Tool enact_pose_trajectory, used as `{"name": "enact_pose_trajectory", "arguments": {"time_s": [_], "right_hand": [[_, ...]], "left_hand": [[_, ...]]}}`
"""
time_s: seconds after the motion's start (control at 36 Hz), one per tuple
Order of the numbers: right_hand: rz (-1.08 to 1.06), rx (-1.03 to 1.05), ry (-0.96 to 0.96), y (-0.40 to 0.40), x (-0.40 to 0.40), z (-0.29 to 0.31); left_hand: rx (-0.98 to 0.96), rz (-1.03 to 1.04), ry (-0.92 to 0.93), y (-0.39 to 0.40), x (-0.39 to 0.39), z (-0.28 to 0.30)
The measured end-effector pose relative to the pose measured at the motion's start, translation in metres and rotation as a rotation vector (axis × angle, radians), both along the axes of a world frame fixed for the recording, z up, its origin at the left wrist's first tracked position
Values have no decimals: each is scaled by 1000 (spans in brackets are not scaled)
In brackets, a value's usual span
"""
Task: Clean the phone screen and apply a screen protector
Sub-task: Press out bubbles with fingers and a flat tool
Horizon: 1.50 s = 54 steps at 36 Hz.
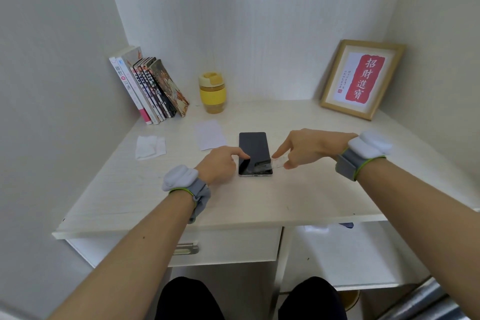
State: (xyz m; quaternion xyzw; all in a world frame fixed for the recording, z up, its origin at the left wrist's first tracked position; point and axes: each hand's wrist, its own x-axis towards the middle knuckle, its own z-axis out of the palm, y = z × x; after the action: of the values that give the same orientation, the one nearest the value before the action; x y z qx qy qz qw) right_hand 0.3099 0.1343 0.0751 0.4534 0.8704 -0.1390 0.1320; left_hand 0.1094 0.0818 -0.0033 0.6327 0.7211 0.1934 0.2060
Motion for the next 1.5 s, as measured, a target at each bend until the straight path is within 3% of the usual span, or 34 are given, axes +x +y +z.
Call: {"name": "enact_pose_trajectory", "arguments": {"time_s": [0.44, 0.67, 0.81, 1.0, 1.06, 1.11, 1.17, 1.22, 1.28, 1.39, 1.5], "right_hand": [[-2, 0, -13, -1, -1, 3], [0, -68, 143, 18, 9, -2], [26, -94, 220, 16, 3, 1], [21, -41, 312, 15, -2, 1], [25, 81, 286, 20, -1, -4], [-23, 358, 274, 27, 2, -12], [-191, 501, 409, 29, 3, -19], [-396, 394, 596, 30, 1, -25], [-523, 138, 734, 30, -2, -30], [-527, -408, 1063, 23, -14, -39], [-556, -530, 1241, 26, -25, -47]], "left_hand": [[9, -16, 29, -1, -1, -2], [78, -10, -41, -3, 2, 2], [161, 72, -280, 0, 8, 8], [119, 126, -590, 4, 14, 15], [143, 183, -659, 6, 14, 16], [185, 262, -747, 8, 13, 16], [219, 321, -861, 10, 12, 16], [230, 342, -934, 12, 12, 15], [229, 333, -951, 13, 15, 13], [199, 258, -878, 13, 22, 11], [224, 185, -615, 15, 23, 4]]}}
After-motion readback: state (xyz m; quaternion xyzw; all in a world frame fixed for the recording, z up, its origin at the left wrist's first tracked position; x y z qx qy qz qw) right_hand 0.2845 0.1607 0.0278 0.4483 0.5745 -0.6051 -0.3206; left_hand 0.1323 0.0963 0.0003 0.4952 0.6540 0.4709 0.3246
